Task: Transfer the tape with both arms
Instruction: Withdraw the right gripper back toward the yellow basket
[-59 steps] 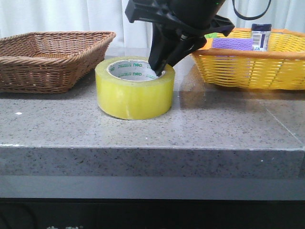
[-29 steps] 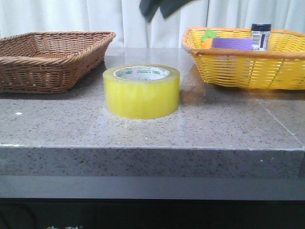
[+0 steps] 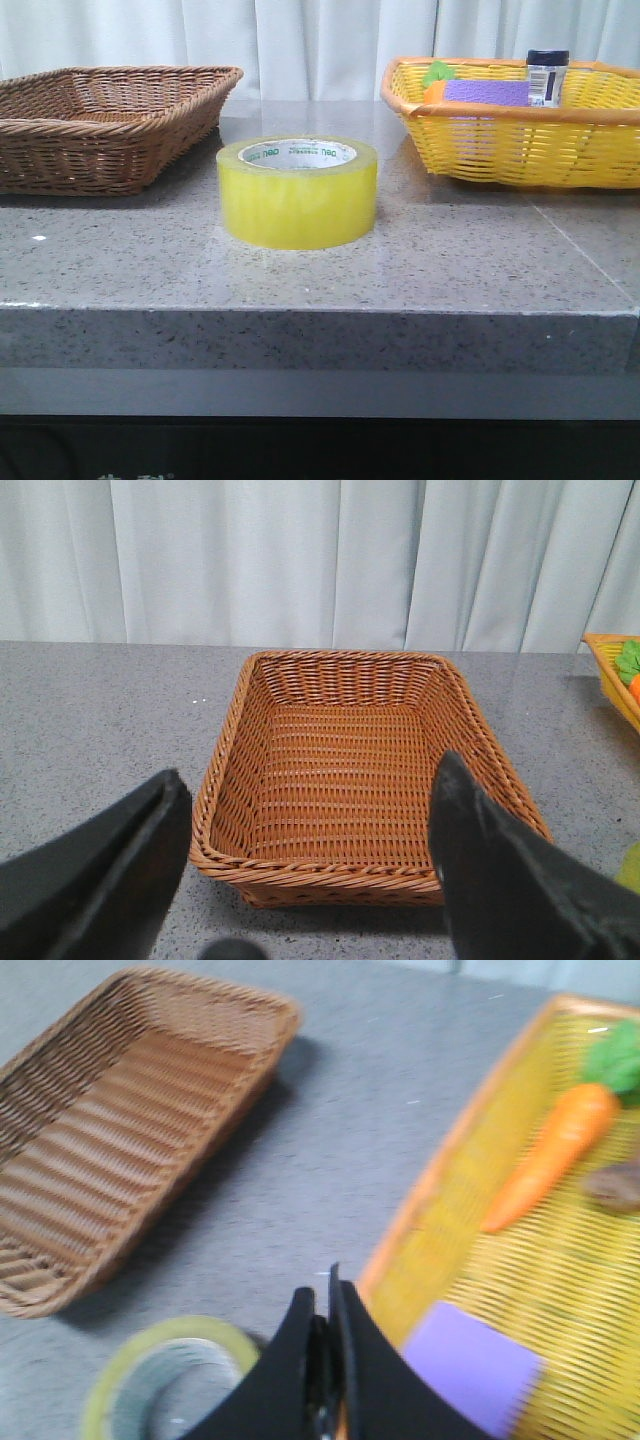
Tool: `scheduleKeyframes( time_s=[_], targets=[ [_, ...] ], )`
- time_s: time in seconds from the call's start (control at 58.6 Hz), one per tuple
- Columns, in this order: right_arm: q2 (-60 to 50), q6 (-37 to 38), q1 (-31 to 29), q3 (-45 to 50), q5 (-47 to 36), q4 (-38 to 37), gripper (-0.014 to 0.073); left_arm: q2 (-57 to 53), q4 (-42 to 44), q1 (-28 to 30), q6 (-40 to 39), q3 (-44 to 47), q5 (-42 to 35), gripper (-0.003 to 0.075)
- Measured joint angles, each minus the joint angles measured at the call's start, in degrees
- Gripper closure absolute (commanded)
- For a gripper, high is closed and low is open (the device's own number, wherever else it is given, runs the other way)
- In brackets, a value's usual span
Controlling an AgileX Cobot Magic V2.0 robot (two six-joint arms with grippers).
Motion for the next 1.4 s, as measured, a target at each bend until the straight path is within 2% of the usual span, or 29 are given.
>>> scheduleKeyframes(
  time_s=[0.256, 0.478, 0.699, 0.887, 0.989, 1.211, 1.399],
  targets=[
    [-16.19, 0.0, -8.71, 17.51, -7.13, -3.3, 0.0662, 0.0, 0.0, 0.0, 0.0, 0.0, 0.0, 0.023],
    [-34.28, 0.12, -9.77, 36.69, -16.88, -3.35, 0.0662, 0.0, 0.0, 0.0, 0.0, 0.0, 0.0, 0.023],
    [-51.28, 0.12, -9.77, 51.44, -19.8, -3.35, 0.0662, 0.0, 0.0, 0.0, 0.0, 0.0, 0.0, 0.023],
    [-56.79, 0.12, -9.77, 54.59, -19.8, -3.35, 0.0662, 0.14, -0.68, 0.0, 0.0, -0.12, 0.43, 0.023],
    [-56.95, 0.12, -9.77, 54.59, -19.8, -3.35, 0.0662, 2.72, -1.2, -0.95, 1.6, -3.54, 5.09, 0.023],
    [-57.04, 0.12, -9.77, 54.59, -19.8, -3.35, 0.0662, 17.17, -5.73, -10.28, 5.15, -18.12, 19.11, 0.023],
    [-57.04, 0.12, -9.77, 54.59, -19.22, -3.35, 0.0662, 31.39, -6.86, -19.61, 5.38, -27.46, 22.73, 0.023]
  ],
)
